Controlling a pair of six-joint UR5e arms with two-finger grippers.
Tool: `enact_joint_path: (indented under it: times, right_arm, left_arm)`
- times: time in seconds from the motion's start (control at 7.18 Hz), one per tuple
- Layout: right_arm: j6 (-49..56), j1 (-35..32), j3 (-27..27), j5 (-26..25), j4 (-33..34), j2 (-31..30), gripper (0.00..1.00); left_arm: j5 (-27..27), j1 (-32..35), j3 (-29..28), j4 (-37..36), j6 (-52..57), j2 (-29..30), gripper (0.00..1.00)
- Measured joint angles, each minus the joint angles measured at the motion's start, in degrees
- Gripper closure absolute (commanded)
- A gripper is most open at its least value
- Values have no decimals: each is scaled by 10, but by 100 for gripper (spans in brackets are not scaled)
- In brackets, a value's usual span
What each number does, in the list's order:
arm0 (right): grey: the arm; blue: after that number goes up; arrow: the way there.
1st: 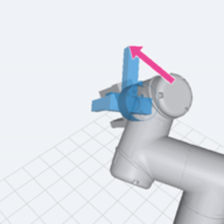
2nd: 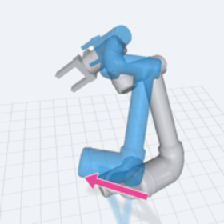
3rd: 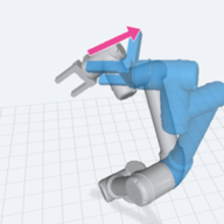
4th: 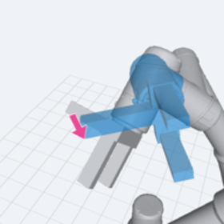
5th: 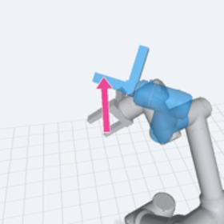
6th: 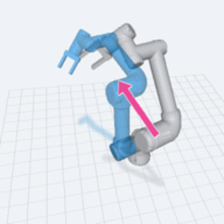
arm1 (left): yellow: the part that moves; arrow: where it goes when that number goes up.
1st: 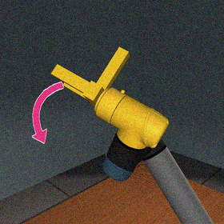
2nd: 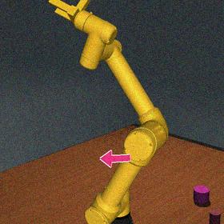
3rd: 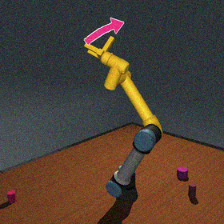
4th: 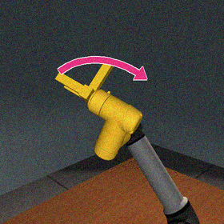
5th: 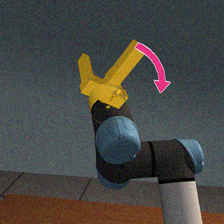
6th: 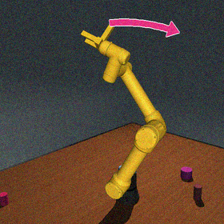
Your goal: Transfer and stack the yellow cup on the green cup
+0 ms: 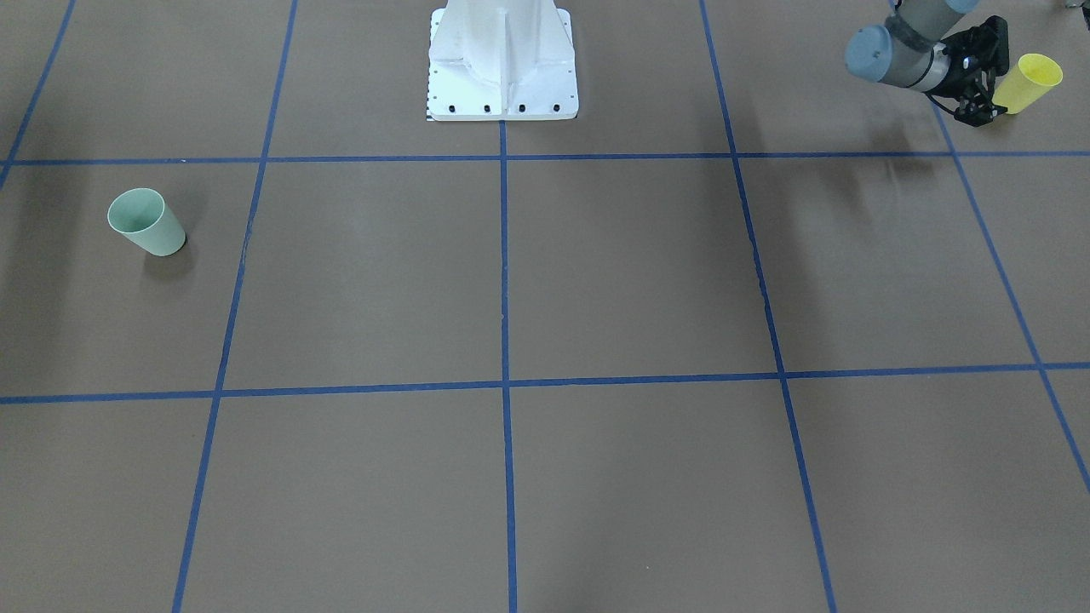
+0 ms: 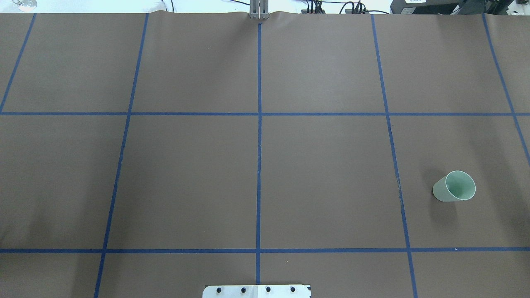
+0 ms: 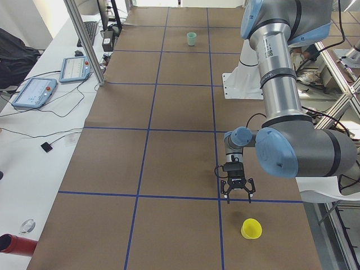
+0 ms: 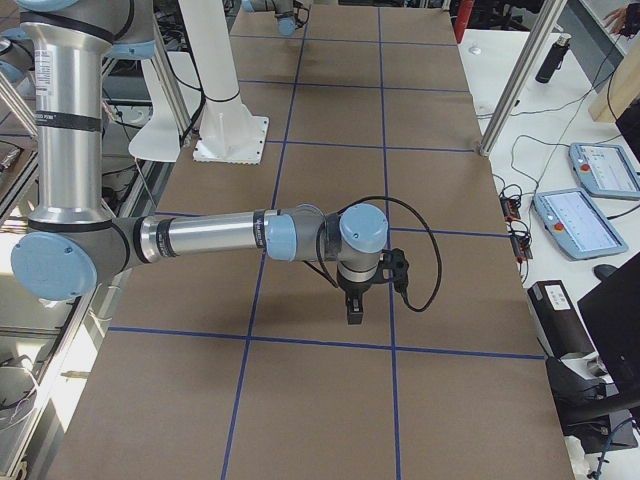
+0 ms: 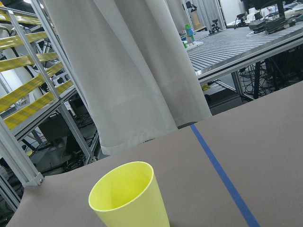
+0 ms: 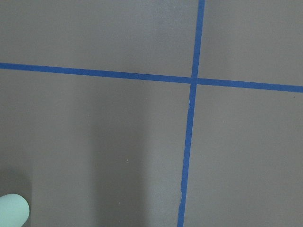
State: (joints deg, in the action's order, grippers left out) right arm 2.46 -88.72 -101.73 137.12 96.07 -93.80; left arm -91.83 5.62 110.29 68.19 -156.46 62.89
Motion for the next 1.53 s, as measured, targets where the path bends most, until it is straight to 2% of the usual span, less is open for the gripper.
enact_joint_path:
  times: [0.42, 1.11, 1.53]
  right_arm:
    - [-1, 0, -2, 0, 0, 2, 0]
    - [0, 0, -7, 0, 0, 3, 0]
    - [0, 0, -6, -1, 0, 3, 0]
  left_arm:
    - [-27, -2, -64, 0, -46, 27, 0]
    - [-94, -20, -111, 0, -111, 31, 0]
    - [-102, -23, -125, 2, -104, 24, 0]
